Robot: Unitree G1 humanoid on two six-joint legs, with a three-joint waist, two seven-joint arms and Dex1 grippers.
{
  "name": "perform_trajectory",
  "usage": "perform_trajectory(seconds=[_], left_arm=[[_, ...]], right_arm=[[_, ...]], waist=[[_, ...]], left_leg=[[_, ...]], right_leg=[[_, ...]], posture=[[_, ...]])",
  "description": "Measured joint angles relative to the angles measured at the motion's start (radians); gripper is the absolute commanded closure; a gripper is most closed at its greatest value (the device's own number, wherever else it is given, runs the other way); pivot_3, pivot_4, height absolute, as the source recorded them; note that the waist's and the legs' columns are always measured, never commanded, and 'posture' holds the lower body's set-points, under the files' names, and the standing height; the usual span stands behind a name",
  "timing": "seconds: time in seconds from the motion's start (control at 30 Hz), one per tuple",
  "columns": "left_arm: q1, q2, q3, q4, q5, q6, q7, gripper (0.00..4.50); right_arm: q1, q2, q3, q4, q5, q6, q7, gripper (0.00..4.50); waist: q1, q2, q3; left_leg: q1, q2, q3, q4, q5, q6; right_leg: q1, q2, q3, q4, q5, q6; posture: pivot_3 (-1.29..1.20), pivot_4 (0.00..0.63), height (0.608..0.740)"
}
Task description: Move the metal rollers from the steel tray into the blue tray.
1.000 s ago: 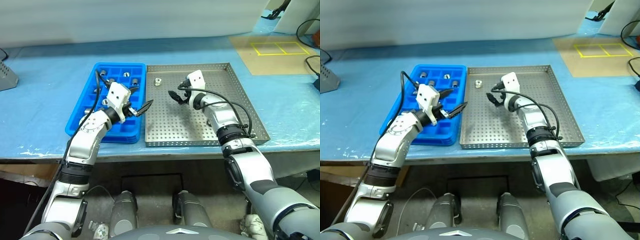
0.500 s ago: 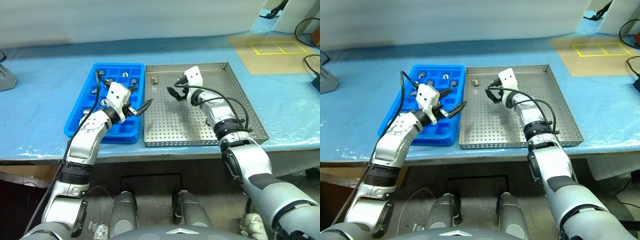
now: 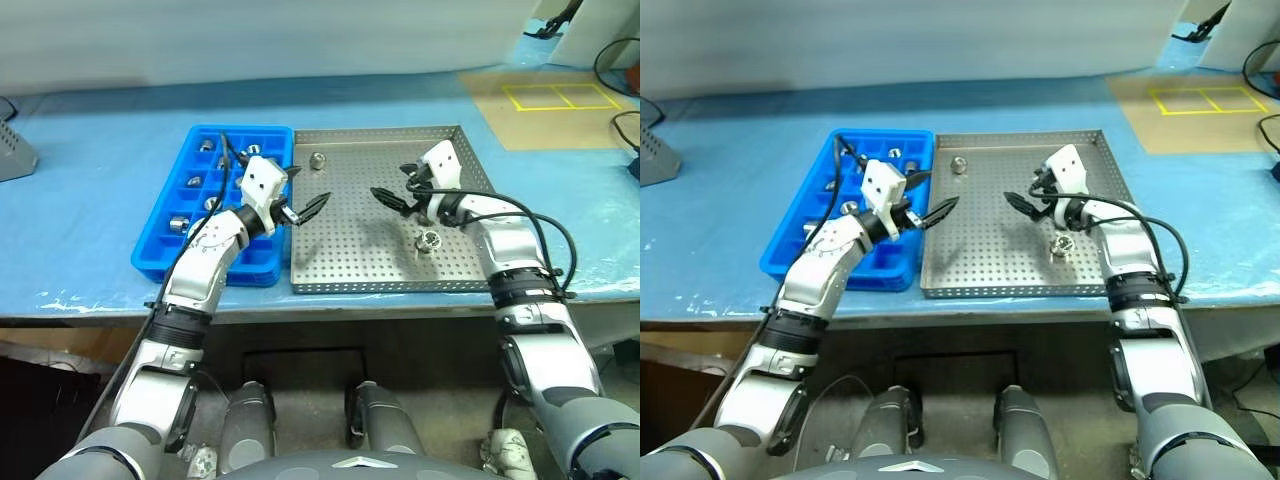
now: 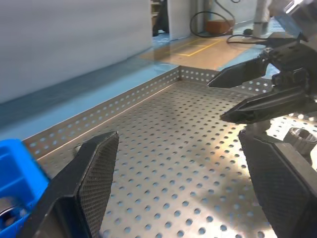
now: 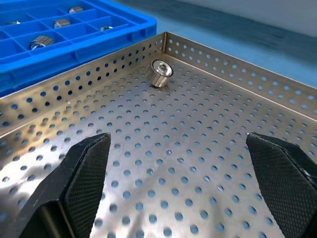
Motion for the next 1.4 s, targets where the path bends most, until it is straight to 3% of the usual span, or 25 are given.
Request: perform_trajectory(seconds=[0.17,0.27,0.47,0.53,0.83,1.13,1.4], left_arm=[[-0.038,-0.028,-0.012,0.072,0.008,-0.039,-0.030,0.41],[-0.049,-0.036,-0.015,0.106,0.011,-0.060,-0.039,0.41],[-0.052,-0.013,0.007,0.113,0.017,-0.072,-0.021,0.41],[-0.026,0.009,0.023,0.088,0.023,-0.071,0.000,0.41],[0.165,0.092,0.108,-0.154,0.029,0.008,0.119,0.41],[0.404,0.124,0.195,-0.444,0.029,0.139,0.237,0.41],[0.514,0.125,0.234,-0.602,0.029,0.211,0.306,0.41]], right_arm=[[0.076,-0.023,-0.007,-0.136,0.020,0.085,-0.008,0.00],[0.064,0.009,-0.011,-0.141,0.016,0.096,-0.086,0.00],[-0.104,0.148,-0.013,0.059,-0.006,0.076,-0.257,0.00],[-0.212,0.203,-0.018,0.242,-0.019,0.054,-0.333,0.00],[-0.464,0.344,-0.091,0.741,-0.020,-0.077,-0.474,0.00],[-0.565,0.397,-0.115,0.880,-0.052,-0.156,-0.648,0.00],[-0.582,0.406,-0.154,0.916,-0.068,-0.156,-0.815,0.00]], waist=[[-0.030,0.000,0.000],[-0.044,-0.001,0.000],[-0.055,0.000,0.000],[-0.054,0.000,0.000],[0.012,0.000,0.000],[0.077,0.000,0.001],[0.126,0.000,0.001]], left_leg=[[0.000,-0.001,0.003,0.000,0.000,0.001],[0.000,-0.001,0.003,0.001,-0.001,0.001],[-0.001,0.000,0.003,0.001,-0.001,0.001],[-0.001,0.000,0.003,0.000,0.000,0.001],[-0.008,0.002,0.004,-0.002,-0.002,0.002],[-0.006,0.002,0.002,-0.003,0.000,-0.001],[-0.006,0.001,-0.006,-0.005,0.000,-0.002]], right_leg=[[-0.001,0.000,0.001,-0.001,0.001,0.001],[-0.001,0.000,0.002,-0.001,0.001,0.002],[-0.003,0.000,0.002,0.000,0.001,0.002],[-0.004,0.000,0.002,0.000,0.001,0.002],[-0.009,-0.001,0.001,-0.002,0.001,0.001],[-0.009,-0.002,0.000,0.001,0.001,0.001],[-0.010,-0.002,0.000,0.000,0.000,0.002]], posture=[[-0.35,0.150,0.740],[-0.33,0.150,0.740],[-0.22,0.150,0.740],[-0.16,0.150,0.740],[0.09,0.150,0.740],[0.29,0.150,0.740],[0.42,0.150,0.740]])
